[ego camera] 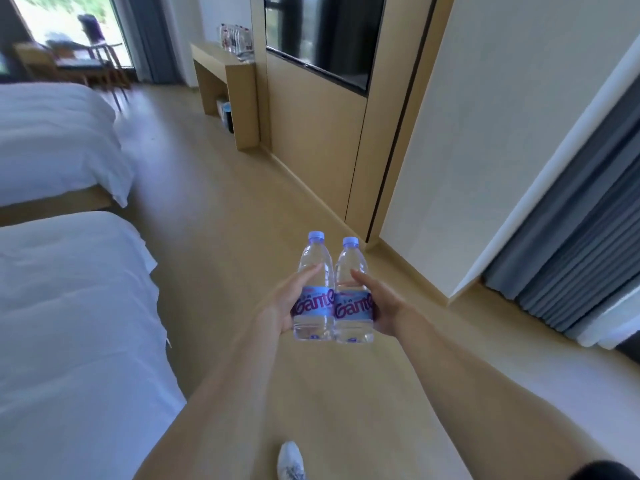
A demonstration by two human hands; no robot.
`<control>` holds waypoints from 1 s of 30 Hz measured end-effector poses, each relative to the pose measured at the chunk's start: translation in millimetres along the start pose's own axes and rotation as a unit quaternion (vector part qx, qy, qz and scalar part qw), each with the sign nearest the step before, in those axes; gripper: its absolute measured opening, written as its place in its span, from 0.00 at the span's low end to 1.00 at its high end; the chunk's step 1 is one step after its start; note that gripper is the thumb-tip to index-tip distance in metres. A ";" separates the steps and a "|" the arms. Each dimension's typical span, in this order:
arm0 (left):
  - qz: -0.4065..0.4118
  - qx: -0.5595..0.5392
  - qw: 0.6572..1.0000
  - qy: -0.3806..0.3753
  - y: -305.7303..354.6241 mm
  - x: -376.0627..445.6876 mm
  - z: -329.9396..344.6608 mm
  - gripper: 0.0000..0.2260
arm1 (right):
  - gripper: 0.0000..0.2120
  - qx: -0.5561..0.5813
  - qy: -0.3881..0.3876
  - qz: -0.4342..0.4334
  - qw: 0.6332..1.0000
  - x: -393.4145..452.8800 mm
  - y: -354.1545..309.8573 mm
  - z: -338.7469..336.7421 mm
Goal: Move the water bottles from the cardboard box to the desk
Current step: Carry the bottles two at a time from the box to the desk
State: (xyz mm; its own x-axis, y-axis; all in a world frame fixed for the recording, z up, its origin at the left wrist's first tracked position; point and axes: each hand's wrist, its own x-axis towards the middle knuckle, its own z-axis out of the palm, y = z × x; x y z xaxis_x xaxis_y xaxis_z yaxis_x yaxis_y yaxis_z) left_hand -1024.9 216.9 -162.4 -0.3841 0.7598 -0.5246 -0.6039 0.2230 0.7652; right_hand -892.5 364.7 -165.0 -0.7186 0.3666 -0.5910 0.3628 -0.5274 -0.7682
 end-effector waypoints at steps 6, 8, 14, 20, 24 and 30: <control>0.027 -0.015 0.998 0.051 93.0 76.9 -48.2 0.32 | 0.19 0.009 -0.031 -0.004 0.999 101.0 -88.7 39.2; 0.037 -0.017 0.997 0.066 118.5 94.9 -62.6 0.28 | 0.20 0.007 -0.037 -0.006 0.999 129.1 -110.1 53.2; 0.064 -0.032 0.991 0.116 176.7 148.6 -108.2 0.25 | 0.32 -0.039 -0.051 -0.029 0.998 212.8 -161.7 91.7; 0.088 -0.048 0.983 0.155 231.2 213.1 -153.2 0.28 | 0.29 -0.062 -0.084 -0.036 0.994 312.3 -210.8 117.5; 0.094 -0.059 0.976 0.188 279.0 266.2 -184.0 0.24 | 0.30 -0.078 -0.123 -0.033 0.989 387.1 -256.0 135.9; 0.107 -0.068 0.968 0.217 365.5 338.2 -217.7 0.17 | 0.30 -0.103 -0.178 -0.022 0.978 498.2 -340.7 164.9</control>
State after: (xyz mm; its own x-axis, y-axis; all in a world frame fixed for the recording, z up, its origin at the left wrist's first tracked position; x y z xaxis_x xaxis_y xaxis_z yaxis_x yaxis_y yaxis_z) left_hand -1527.6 422.4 -141.4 -0.7497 0.4454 -0.4895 -0.5534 -0.0163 0.8328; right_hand -1471.9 600.6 -157.1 -0.8840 0.0771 -0.4611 0.4119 -0.3379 -0.8463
